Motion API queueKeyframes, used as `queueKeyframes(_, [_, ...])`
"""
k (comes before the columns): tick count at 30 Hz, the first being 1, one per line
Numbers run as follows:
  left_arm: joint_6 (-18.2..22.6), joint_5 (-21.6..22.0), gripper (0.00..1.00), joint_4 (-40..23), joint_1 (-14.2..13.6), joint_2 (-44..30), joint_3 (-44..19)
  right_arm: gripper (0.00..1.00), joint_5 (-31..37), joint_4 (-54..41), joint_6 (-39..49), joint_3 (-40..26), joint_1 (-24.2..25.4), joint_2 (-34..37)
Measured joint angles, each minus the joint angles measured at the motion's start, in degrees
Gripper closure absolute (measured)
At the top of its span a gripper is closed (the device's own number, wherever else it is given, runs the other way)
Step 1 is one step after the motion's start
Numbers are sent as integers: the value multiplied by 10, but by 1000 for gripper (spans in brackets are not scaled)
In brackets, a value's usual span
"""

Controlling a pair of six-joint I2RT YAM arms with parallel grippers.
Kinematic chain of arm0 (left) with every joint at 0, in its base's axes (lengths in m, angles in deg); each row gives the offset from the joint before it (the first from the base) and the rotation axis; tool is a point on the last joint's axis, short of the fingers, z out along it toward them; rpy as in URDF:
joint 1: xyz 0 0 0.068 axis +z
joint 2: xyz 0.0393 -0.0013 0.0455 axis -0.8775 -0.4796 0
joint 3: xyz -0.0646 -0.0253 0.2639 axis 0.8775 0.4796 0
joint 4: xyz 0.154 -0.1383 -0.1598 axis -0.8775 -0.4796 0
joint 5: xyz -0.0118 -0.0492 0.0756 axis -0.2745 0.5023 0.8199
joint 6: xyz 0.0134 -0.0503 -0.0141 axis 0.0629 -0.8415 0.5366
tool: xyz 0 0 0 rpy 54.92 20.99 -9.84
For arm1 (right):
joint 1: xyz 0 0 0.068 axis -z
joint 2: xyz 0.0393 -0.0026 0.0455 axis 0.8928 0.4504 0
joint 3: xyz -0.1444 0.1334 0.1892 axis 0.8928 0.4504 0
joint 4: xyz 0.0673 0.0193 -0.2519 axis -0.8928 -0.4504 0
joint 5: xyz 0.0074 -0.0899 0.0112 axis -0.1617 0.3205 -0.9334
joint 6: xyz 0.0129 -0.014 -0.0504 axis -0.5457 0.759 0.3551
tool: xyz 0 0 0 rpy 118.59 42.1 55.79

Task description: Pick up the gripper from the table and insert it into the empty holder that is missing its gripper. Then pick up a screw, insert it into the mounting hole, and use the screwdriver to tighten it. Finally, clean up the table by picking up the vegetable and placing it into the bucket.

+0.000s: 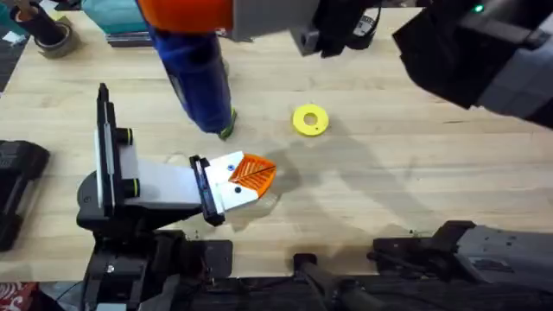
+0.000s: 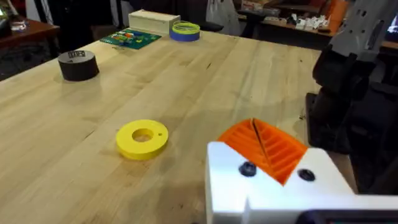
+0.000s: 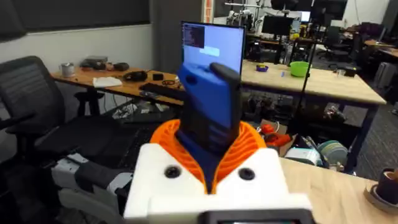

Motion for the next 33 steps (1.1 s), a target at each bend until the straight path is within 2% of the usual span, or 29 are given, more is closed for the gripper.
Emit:
queueKeyframes(15, [0, 0, 994, 0, 0, 0, 0, 978, 0, 58, 0, 64, -6, 0])
queueKeyframes(33, [0, 0, 994, 0, 0, 0, 0, 978, 0, 88, 0, 100, -15, 0])
